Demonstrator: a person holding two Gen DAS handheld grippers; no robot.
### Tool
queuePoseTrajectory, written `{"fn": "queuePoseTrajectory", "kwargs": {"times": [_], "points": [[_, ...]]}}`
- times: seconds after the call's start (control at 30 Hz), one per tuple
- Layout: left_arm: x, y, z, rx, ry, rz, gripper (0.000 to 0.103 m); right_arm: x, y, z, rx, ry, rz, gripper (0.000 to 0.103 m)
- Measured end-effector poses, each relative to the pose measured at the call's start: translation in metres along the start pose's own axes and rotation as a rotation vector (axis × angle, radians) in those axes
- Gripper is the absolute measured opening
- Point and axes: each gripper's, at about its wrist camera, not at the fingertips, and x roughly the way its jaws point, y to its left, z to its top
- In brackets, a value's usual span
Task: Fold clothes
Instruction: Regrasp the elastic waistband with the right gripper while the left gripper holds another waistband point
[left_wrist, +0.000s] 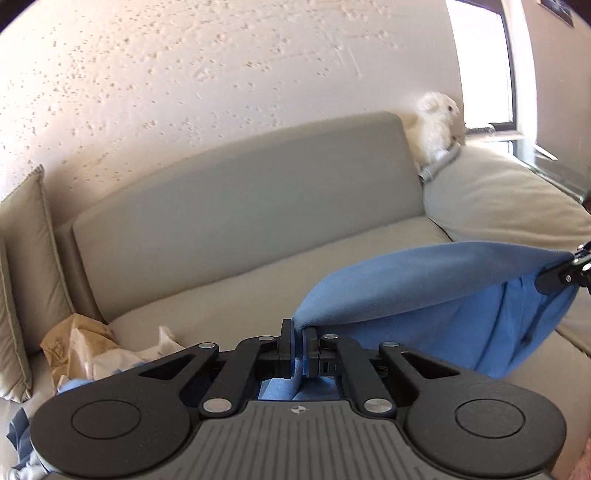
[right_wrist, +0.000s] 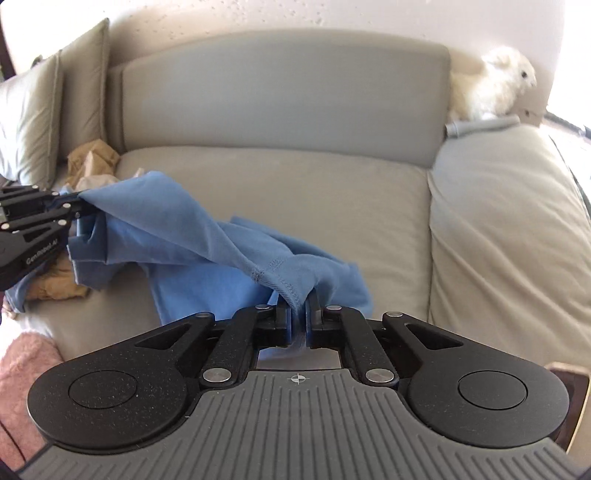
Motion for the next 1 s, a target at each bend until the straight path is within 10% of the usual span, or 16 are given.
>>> {"fn": "queuePoseTrajectory", "kwargs": {"times": [0.27,0.43,0.53,1.0], "points": [[0.097,0.06,0.055,-0.034,0.011,0.19,0.004,0.084,0.027,0.134,-0.196,-0.092,-0.054,0.009],[0.148,0.076,0.051,-0.087,0.128,0.273,0.024,0.159,0.036,0.182,-0.17,-0.075,-0.088,0.045],[0.134,0.065,0.024,-0.086,0.131,0.214,0.043,0.169,0.033,0.169,-0.144,-0.058,-0.044,0.053],[0.068,-0.053,-0.072,-0.093,0.234,-0.062,0.043,0.153,0.017,0.03,0.036,0.091,0.125,0.043]]}}
